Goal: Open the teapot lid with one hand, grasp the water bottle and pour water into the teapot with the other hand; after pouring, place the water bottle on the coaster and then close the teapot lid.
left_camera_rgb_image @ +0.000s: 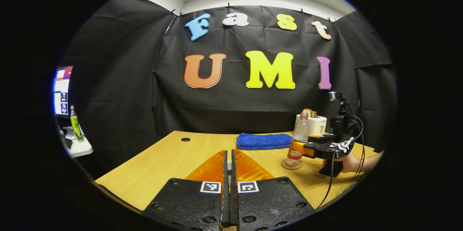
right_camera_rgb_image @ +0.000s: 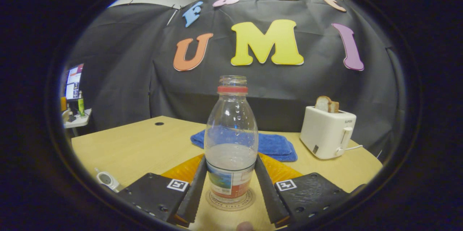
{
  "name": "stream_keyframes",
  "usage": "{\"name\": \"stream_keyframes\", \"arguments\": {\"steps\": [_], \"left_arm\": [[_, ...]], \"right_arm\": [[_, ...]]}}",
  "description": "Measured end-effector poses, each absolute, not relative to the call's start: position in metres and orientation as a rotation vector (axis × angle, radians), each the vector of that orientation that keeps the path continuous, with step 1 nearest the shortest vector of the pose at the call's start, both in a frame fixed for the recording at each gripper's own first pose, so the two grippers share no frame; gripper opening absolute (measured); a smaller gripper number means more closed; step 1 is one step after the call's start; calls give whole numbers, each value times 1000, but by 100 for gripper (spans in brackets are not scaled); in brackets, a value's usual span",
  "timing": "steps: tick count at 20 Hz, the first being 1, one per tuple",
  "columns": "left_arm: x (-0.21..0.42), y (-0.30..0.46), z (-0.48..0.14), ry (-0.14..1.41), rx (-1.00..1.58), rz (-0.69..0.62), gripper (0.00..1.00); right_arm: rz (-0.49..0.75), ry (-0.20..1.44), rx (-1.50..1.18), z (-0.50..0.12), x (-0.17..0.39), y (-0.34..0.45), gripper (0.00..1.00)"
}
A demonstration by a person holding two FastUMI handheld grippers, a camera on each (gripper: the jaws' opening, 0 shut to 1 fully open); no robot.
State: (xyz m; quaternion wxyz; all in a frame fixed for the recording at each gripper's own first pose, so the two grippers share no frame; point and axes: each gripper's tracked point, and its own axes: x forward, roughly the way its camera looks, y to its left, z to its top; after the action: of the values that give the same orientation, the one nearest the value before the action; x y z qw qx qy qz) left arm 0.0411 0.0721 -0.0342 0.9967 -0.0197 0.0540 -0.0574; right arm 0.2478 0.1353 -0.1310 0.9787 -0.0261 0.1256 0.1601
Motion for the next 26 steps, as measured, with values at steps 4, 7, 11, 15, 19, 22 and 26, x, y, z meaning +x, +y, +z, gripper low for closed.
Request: {"name": "stream_keyframes", "arguments": {"steps": [4, 7, 11, 15, 19, 22, 26], "left_arm": [[43, 72, -37, 115, -38, -113, 3], [43, 73, -38, 119, -42, -105, 3], [43, 73, -38, 121, -50, -102, 3], [43, 72, -37, 117, -51, -106, 3], [43, 63, -38, 118, -60, -117, 3], [46, 45, -45, 127, -75, -144, 3], [47, 14, -74, 189, -74, -193, 3]], "right_arm": [[316, 256, -52, -133, 248, 135, 75], [314, 263, -55, -135, 247, 137, 77], [315, 267, -41, -137, 245, 138, 90], [315, 268, -34, -134, 238, 137, 94], [304, 245, -5, -120, 223, 125, 94], [282, 224, 14, -109, 200, 104, 94], [258, 169, 7, -93, 164, 78, 94]]}}
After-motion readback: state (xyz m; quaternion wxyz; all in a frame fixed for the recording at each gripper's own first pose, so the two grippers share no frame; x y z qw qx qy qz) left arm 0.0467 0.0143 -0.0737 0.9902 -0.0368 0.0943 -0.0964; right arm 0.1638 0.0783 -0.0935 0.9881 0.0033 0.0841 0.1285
